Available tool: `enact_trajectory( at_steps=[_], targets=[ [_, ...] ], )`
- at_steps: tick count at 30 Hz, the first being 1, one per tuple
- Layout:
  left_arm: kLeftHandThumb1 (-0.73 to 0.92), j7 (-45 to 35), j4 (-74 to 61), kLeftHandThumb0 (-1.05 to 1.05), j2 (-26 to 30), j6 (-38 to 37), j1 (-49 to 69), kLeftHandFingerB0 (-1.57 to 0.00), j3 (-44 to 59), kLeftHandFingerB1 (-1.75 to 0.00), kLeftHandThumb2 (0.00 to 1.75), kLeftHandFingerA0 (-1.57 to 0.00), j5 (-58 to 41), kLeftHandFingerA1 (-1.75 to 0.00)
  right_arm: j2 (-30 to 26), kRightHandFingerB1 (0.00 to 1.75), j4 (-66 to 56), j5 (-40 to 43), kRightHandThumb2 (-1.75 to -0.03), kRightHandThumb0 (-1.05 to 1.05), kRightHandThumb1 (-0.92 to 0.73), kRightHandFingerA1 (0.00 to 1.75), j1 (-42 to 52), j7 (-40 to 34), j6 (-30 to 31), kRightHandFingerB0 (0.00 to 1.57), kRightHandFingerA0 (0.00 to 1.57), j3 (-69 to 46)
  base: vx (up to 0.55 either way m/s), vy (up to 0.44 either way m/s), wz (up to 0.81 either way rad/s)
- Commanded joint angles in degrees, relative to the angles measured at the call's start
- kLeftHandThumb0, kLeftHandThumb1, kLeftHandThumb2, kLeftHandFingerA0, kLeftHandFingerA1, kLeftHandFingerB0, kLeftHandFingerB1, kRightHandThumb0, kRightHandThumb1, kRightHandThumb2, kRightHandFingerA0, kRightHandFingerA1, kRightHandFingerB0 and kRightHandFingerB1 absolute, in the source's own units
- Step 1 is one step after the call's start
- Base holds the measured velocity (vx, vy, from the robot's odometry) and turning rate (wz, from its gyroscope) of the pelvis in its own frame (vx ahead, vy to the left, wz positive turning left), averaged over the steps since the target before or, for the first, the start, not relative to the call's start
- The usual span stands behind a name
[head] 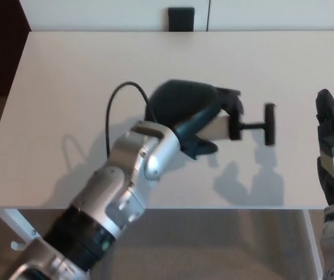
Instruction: The robot walks towards a desk on which an air pump is kept in the middle. It lifts it up and holds it with its left hand and uses its right hand to compress it by pushing its handle inwards.
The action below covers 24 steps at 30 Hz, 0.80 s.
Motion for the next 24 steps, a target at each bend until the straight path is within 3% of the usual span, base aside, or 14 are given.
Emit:
enact_trajectory(
  at_steps=[1, 4, 5, 8, 9, 11, 16, 17, 18, 19, 20, 22, 23, 24],
  targets=[
    [0.66, 4.2, 10.3, -0.19, 3.8, -1.8, -7.0, -0.76, 3.0, -0.65, 0.61, -0.76, -1.2, -1.52, -0.4, 0.24, -0.8, -0.8, -1.2, -0.76, -0.78, 0.36, 2.1, -0.1, -2.8, 0.0, 0.01, -2.6, 0.0, 0.0, 0.0],
    [0.68, 6.1, 15.1, -0.2, 4.8, -3.6, -9.7, -0.75, 3.1, -0.6, 0.61, -0.77, -1.3, -1.6, -1.1, 0.18, -0.9, -2.2, -1.21, -0.88, -0.84, 0.34, 3.6, 0.6, -4.5, 0.07, 0.07, -3.2, 0.0, 0.0, 0.0],
    [0.7, 6.6, 16.0, -0.26, 4.8, -3.6, -10.3, -0.74, 2.8, -0.62, 0.64, -0.76, -1.0, -1.55, -1.4, 0.25, -1.0, -2.2, -1.2, -0.77, -0.77, 0.37, 4.4, 1.0, -4.9, 0.0, 0.01, -3.5, 0.0, 0.0, 0.0],
    [0.7, 7.2, 17.4, -0.26, 4.8, -3.8, -11.1, -0.74, 2.4, -0.62, 0.64, -0.76, -0.8, -1.55, -1.5, 0.25, -1.1, -2.1, -1.2, -0.77, -0.77, 0.37, 5.1, 1.5, -5.2, 0.0, 0.01, -3.9, 0.0, 0.0, 0.0],
    [0.71, 6.7, 17.9, -0.27, 4.9, -3.8, -11.5, -0.7, 2.0, -0.49, 0.63, -0.82, -0.6, -1.49, -1.4, 0.18, -1.0, -2.0, -1.21, -0.88, -0.84, 0.34, 5.6, 1.8, -5.5, 0.07, 0.07, -3.9, 0.0, 0.0, 0.0],
    [0.6, 7.2, 18.2, -0.41, 4.9, -4.6, -11.4, -0.67, 1.4, -0.58, 0.76, -0.93, -0.6, -1.41, -1.3, 0.25, -1.4, -1.9, -1.2, -0.77, -0.77, 0.38, 6.6, 2.4, -5.9, 0.0, 0.01, -3.9, 0.0, 0.0, 0.0],
    [0.72, 7.7, 18.2, -0.26, 4.5, -7.8, -10.6, -0.59, 1.2, -0.45, 0.64, -0.82, -2.7, -1.49, -1.2, 0.25, -2.2, -1.8, -1.2, -0.77, -0.77, 0.39, 7.9, 2.9, -6.2, 0.0, 0.01, -3.7, 0.0, 0.0, 0.0],
    [0.51, 1.8, 17.7, -0.82, 4.4, -6.1, -11.3, -0.03, 0.6, -0.21, 0.84, 0.0, -3.4, 0.0, -1.3, 0.25, -2.5, -2.0, -1.2, -0.77, -0.77, 0.4, 8.0, 2.8, -6.2, 0.0, 0.01, -3.8, 0.0, 0.0, 0.0],
    [0.51, -2.4, 17.4, -0.82, 4.3, -4.7, -11.9, -0.03, 0.1, -0.21, 0.84, 0.0, -3.9, 0.0, -1.4, 0.25, -2.7, -2.2, -1.2, -0.77, -0.77, 0.4, 8.0, 2.8, -6.1, 0.0, 0.01, -3.8, 0.0, 0.0, 0.0],
    [0.53, -6.5, 16.6, -0.89, 3.9, -2.4, -12.4, 0.0, -0.6, -0.02, 0.62, 0.0, -3.9, 0.0, -1.5, 0.25, -3.0, -2.1, -1.2, -0.77, -0.76, 0.39, 8.1, 2.8, -6.0, 0.0, 0.01, -3.9, 0.0, 0.0, 0.0],
    [0.48, -9.4, 15.9, -0.91, 3.6, -0.7, -12.7, 0.0, -1.1, -0.05, 0.86, 0.0, -3.7, 0.0, -1.6, 0.26, -3.5, -1.9, -1.19, -0.77, -0.75, 0.39, 8.2, 2.9, -5.9, 0.0, 0.01, -4.0, 0.0, 0.0, 0.0],
    [0.48, -11.1, 15.2, -0.91, 3.2, 0.7, -13.0, 0.0, -1.5, -0.05, 0.86, 0.0, -3.5, 0.0, -1.7, 0.26, -4.0, -1.5, -1.19, -0.77, -0.75, 0.39, 8.3, 3.1, -5.8, 0.0, 0.01, -4.1, 0.0, 0.0, 0.0],
    [0.62, -11.3, 15.0, -0.95, 3.4, 0.7, -12.8, 0.0, -1.7, 0.0, 0.6, 0.0, -3.2, 0.0, -1.7, 0.26, -4.3, -1.3, -1.18, -0.77, -0.75, 0.4, 8.4, 3.1, -5.7, 0.0, 0.01, -4.2, 0.0, 0.0, 0.0],
    [0.62, -11.3, 15.0, -0.95, 3.4, 0.7, -12.8, 0.0, -1.7, 0.0, 0.6, 0.0, -3.2, 0.0, -1.7, 0.26, -4.3, -1.3, -1.18, -0.77, -0.75, 0.4, 8.4, 3.1, -5.7, 0.0, 0.01, -4.2, 0.0, 0.0, 0.0]
  ],
)
